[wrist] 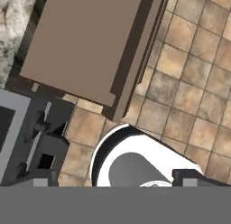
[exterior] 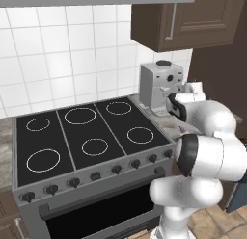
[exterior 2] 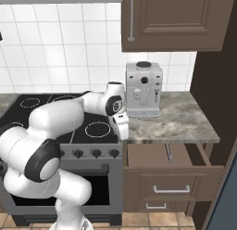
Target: Take the tongs from the drawer on the left and place them on the dining counter next to the tray containing the kebab skewer.
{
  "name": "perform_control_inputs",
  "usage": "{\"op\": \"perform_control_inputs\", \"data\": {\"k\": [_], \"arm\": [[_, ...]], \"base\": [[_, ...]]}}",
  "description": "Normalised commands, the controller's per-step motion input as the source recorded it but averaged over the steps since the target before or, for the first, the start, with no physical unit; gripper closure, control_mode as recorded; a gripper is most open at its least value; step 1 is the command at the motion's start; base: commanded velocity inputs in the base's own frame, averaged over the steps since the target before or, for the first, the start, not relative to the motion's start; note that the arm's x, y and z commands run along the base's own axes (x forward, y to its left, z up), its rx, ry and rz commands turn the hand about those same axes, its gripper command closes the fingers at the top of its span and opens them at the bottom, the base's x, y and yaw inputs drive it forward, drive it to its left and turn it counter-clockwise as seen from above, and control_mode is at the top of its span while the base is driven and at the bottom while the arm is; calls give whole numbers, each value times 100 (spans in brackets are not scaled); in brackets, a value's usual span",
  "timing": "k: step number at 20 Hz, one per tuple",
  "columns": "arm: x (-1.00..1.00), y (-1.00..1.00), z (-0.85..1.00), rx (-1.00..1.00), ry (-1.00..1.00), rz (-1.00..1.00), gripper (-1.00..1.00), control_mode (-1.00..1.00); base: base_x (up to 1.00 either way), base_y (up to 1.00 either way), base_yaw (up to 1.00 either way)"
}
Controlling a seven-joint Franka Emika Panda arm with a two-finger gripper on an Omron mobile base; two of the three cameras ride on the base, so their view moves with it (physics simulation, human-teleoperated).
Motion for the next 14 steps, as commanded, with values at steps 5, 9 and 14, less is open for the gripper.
{"op": "perform_control_inputs", "data": {"k": [5,9,14], "arm": [[-10,-26,-3,1,-2,0,-100,-100],[-30,-91,-17,0,-17,0,-100,-100],[-11,-100,-17,0,-12,0,-100,-100]], "base": [[0,0,0],[0,0,0],[0,0,0]]}}
